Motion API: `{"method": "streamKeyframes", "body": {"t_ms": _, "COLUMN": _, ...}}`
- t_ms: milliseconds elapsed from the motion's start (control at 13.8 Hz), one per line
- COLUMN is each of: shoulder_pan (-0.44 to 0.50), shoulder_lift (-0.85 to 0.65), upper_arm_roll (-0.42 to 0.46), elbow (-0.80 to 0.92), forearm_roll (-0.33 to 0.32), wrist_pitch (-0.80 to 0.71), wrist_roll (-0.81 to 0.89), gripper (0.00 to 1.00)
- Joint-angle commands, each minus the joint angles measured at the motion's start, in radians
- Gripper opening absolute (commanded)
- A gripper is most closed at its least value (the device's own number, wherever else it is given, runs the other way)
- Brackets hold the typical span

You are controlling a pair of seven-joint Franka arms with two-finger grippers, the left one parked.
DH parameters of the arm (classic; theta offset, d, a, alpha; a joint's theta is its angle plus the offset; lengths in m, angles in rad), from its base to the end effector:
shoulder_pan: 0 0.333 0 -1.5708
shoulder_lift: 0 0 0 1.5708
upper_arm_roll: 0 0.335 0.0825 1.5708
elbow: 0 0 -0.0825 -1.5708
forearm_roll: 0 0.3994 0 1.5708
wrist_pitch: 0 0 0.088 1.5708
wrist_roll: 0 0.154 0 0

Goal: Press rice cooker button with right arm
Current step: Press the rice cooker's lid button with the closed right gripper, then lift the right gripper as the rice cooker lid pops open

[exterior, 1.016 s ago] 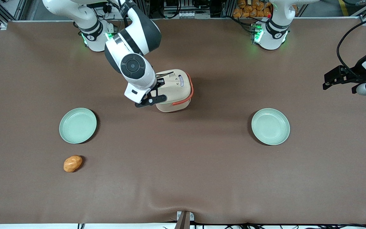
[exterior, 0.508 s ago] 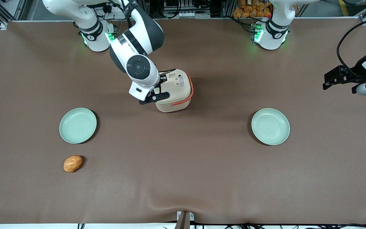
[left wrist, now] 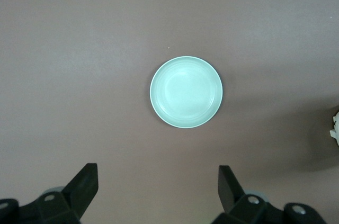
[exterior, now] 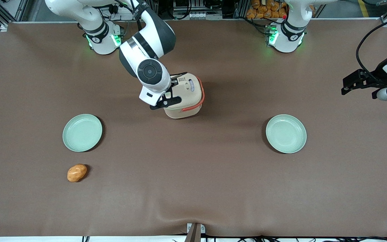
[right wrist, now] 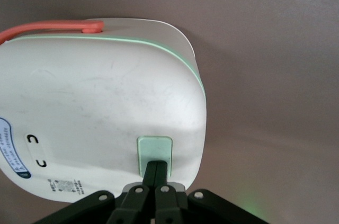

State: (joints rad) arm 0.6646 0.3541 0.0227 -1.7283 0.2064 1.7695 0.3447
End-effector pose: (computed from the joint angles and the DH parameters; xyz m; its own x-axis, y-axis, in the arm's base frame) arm 0.4623 0.4139 0.3241 0.8971 0.2612 -0.3564 0.2531 -0.9649 -0.0701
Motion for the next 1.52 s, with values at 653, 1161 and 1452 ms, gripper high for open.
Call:
{"method": "streamKeyframes", "body": {"t_ms": 653, "shoulder_pan": 0.004, "shoulder_lift": 0.006, "upper_arm_roll": -0.004, "elbow": -0.001, "forearm_roll": 0.016, "wrist_pitch": -0.002, "wrist_roll": 0.008, "gripper": 0.06}}
{"method": "streamKeyframes", "body": {"t_ms": 1161, "shoulder_pan": -0.107, "shoulder_lift": -0.132, "upper_arm_roll": 0.038, "elbow": 0.047, "forearm_roll": 0.013, "wrist_pitch": -0.084, "wrist_roll": -0.004, "gripper": 0.61}}
{"method": "streamKeyframes", "body": {"t_ms": 1452, "shoulder_pan": -0.166, "shoulder_lift": -0.167, "upper_arm_roll": 0.052, "elbow": 0.079, "forearm_roll": 0.011, "wrist_pitch": -0.087, "wrist_roll": -0.042, "gripper": 1.0}}
